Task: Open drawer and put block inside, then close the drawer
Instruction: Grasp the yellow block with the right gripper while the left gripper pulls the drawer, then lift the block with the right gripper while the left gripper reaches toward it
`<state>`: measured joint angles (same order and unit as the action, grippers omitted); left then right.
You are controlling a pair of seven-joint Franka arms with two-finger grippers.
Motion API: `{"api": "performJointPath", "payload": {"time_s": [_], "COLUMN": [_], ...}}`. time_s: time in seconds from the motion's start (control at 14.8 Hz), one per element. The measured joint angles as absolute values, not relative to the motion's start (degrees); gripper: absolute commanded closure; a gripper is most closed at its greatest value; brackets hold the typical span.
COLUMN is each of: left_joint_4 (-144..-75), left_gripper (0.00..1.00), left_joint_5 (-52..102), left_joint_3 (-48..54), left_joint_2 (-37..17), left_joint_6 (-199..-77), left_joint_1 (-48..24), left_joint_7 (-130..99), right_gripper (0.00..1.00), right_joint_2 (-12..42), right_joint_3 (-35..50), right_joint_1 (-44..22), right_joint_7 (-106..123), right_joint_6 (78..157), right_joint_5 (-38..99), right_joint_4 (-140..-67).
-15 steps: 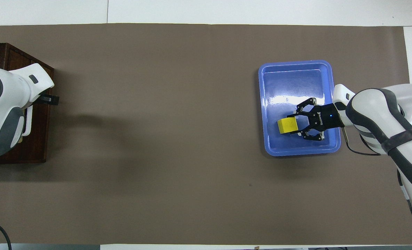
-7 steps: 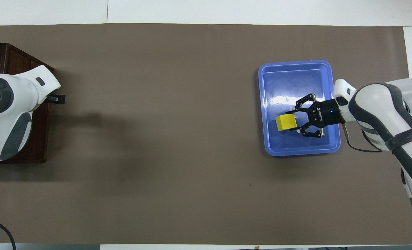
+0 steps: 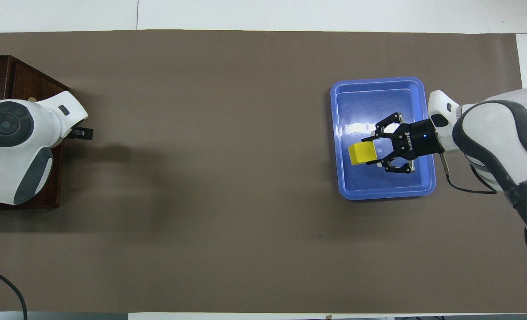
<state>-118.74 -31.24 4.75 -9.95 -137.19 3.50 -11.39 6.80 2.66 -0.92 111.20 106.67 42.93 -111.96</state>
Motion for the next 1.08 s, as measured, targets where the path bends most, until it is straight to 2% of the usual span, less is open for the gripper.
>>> {"api": "performJointPath", "payload": {"time_s": [0.2,0.61,1.08], "left_joint_4": [-118.5,-114.7,-113.9], "left_gripper": [0.0,0.0,0.0], "left_joint_5": [-30.6,-22.4,-21.0], "left_joint_3": [4.9,5.2,5.2], "left_joint_2": [-10.0,-10.5,-10.8], "left_joint_6": [-137.0,-131.1,-130.6], "left_joint_1": [1.9,-10.2,-12.8], "left_joint_7": [-12.5,-22.5,-25.3], "right_gripper": [1.0,1.0,1.0], "right_joint_2": [6.3,6.5,6.8], "right_joint_3": [2.7,2.8,2.8], "right_joint_1": [-5.0,-9.8,-11.1], "right_joint_7": [103.8,93.1,90.6], "right_joint_6": [106.4,106.4,106.4], "right_joint_5": [42.8,42.5,42.4], "right_joint_4": [-109.6,-106.2,-105.0]}}
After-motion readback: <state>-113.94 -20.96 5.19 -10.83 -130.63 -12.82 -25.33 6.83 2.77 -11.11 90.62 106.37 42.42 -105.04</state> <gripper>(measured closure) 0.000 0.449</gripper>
